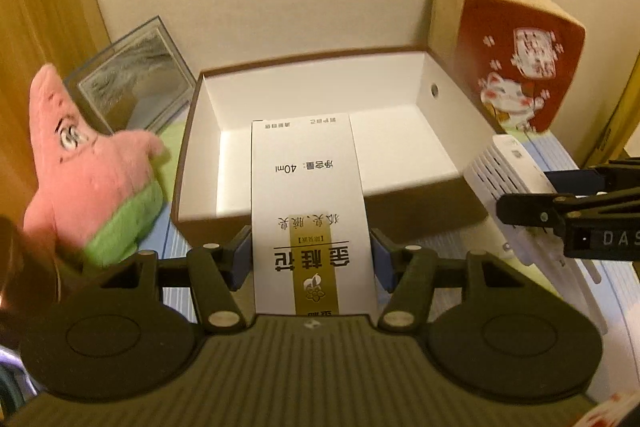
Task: Organize rigid objects
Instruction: 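Carry the white box with the left tool while the right tool carries the wifi extender into the brown box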
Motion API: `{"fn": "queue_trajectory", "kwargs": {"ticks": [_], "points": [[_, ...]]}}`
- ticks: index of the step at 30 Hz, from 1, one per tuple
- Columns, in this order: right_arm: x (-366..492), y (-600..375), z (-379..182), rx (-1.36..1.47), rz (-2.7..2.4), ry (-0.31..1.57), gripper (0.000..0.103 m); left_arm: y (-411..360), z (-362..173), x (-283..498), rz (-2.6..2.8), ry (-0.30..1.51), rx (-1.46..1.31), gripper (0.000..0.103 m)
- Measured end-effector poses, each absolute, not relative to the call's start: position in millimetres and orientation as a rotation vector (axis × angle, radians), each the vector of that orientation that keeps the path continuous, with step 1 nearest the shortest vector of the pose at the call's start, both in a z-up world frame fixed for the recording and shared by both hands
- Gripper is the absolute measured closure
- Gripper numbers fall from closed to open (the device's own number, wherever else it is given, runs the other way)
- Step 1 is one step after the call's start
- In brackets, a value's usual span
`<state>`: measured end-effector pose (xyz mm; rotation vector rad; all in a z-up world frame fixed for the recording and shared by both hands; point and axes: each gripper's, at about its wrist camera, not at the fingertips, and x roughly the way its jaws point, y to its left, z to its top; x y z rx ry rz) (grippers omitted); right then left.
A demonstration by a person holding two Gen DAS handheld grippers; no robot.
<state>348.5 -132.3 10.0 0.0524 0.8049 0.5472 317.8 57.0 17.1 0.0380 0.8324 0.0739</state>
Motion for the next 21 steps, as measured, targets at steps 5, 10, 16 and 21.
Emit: {"fn": "queue_trajectory", "kwargs": {"ticks": [5, 10, 16, 21], "points": [[381, -111, 21, 0.042, 0.543, 0.767, 0.048, 65, 26, 352, 0.094, 0.816, 0.034, 0.047], [417, -91, 20, 0.024, 0.519, 0.752, 0.048, 73, 26, 388, 0.103, 0.818, 0.035, 0.047], [464, -71, 9, 0.001, 0.477, 0.759, 0.048, 83, 19, 433, 0.119, 0.841, 0.030, 0.047], [500, -60, -1, -0.010, 0.440, 0.762, 0.048, 88, 8, 467, 0.126, 0.865, 0.037, 0.047]]}}
